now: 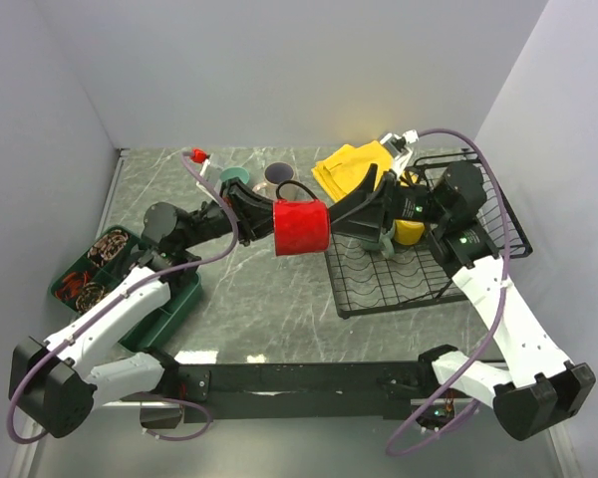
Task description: Load the cups into the dish rack
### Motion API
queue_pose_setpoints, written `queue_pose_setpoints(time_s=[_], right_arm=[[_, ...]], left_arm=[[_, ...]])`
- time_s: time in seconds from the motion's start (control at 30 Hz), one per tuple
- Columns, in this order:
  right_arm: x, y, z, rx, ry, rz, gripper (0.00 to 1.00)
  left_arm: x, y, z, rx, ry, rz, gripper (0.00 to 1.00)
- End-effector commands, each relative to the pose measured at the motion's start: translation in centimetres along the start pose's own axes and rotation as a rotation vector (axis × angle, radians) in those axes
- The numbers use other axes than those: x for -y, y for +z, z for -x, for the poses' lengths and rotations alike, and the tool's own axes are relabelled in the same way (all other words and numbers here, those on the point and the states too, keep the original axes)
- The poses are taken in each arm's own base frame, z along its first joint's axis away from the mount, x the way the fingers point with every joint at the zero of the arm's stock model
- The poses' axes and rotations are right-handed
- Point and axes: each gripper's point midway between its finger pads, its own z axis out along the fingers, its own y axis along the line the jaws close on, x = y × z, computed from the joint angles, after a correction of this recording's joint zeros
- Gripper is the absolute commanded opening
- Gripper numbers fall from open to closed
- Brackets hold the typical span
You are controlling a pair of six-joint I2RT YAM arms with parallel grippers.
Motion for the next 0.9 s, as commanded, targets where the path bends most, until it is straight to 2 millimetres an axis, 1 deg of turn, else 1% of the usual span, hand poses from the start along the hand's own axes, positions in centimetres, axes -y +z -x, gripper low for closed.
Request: queue_pose_setpoints(time_s=[0.0, 0.03, 0.17, 0.27, 0.33, 0.4, 0.47, 0.63, 0.77, 0.87], right_arm=[[-2.7, 0.0, 0.7, 0.02, 0.041, 0.116, 1.0], [-3.2, 0.0, 0.6, 0.012, 0.085, 0.135, 1.0], [-4.8, 0.1, 0.0, -0.018, 0.073, 0.198, 1.0], [-5.9, -0.4, -0.5, -0.045, 0.037, 0.231, 1.0], [-6.2, -0.6, -1.0, -0.057, 0.008, 0.239, 1.0], [-6.9, -1.0, -1.5, -0.063, -0.046, 0.264, 1.0], [-7.2, -1.2, -1.9, -0.067, -0.06, 0.274, 1.0], [-7.4, -1.1, -1.3, -0.059, -0.065, 0.272, 1.0], [-7.4, -0.6, -0.1, -0.036, -0.052, 0.258, 1.0], [-6.6, -0.1, 0.6, -0.023, -0.029, 0.24, 1.0]], left_arm=[[2.5, 1.1, 4.0, 0.11, 0.093, -0.069, 0.01], [2.4, 1.3, 3.9, 0.109, 0.09, -0.07, 0.01], [2.1, 1.8, 3.9, 0.103, 0.087, -0.076, 0.01], [2.0, 2.0, 3.9, 0.104, 0.09, -0.078, 0.01], [2.0, 2.1, 4.0, 0.098, 0.093, -0.073, 0.01], [1.8, 2.2, 3.9, 0.091, 0.099, -0.067, 0.01], [1.9, 2.3, 4.0, 0.089, 0.099, -0.074, 0.01], [1.7, 2.5, 4.0, 0.079, 0.093, -0.068, 0.01], [1.4, 2.9, 3.4, 0.06, 0.09, -0.06, 0.01], [1.0, 3.5, 2.6, 0.037, 0.081, -0.05, 0.01]])
